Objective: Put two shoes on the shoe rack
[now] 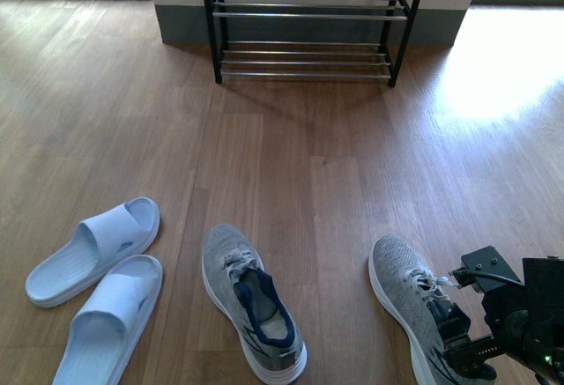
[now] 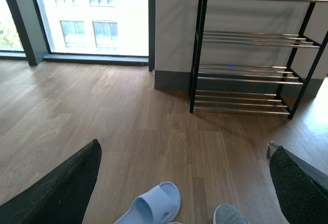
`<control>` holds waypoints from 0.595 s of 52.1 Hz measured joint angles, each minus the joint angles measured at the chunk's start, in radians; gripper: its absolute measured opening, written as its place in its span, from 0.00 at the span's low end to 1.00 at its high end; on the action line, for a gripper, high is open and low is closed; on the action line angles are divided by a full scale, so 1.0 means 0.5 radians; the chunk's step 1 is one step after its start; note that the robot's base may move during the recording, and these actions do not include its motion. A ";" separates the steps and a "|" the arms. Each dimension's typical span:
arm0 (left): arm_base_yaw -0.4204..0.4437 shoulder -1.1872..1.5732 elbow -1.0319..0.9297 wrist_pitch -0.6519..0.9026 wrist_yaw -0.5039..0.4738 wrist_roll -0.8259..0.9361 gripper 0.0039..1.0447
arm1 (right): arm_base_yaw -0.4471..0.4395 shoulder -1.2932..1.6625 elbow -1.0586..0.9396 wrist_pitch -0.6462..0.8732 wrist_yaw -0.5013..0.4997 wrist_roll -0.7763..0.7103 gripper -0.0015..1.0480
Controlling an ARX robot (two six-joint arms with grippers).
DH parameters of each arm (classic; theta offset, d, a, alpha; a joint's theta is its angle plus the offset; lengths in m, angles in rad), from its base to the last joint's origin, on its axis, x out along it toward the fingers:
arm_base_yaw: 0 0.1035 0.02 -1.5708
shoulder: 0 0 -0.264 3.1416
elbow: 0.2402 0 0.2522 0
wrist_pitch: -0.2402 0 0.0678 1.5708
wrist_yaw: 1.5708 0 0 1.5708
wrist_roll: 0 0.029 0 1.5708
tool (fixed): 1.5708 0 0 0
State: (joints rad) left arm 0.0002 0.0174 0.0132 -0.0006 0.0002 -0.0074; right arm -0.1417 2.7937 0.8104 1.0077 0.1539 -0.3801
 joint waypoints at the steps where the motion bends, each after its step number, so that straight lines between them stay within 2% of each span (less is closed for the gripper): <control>1: 0.000 0.000 0.000 0.000 0.000 0.000 0.91 | 0.013 0.003 0.003 -0.005 -0.002 0.024 0.91; 9: 0.000 0.000 0.001 0.000 0.000 0.000 0.91 | 0.050 -0.011 0.002 -0.076 -0.016 0.098 0.91; 17: 0.000 0.000 0.001 0.000 0.000 0.000 0.91 | -0.012 -0.100 -0.020 -0.173 -0.042 0.083 0.91; 31: 0.000 0.000 0.001 0.000 0.000 0.000 0.91 | -0.006 -0.019 0.069 -0.142 -0.038 0.108 0.91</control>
State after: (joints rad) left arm 0.0002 0.0174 0.0135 -0.0006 0.0002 -0.0074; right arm -0.1448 2.7842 0.8448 0.9367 0.1349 -0.3264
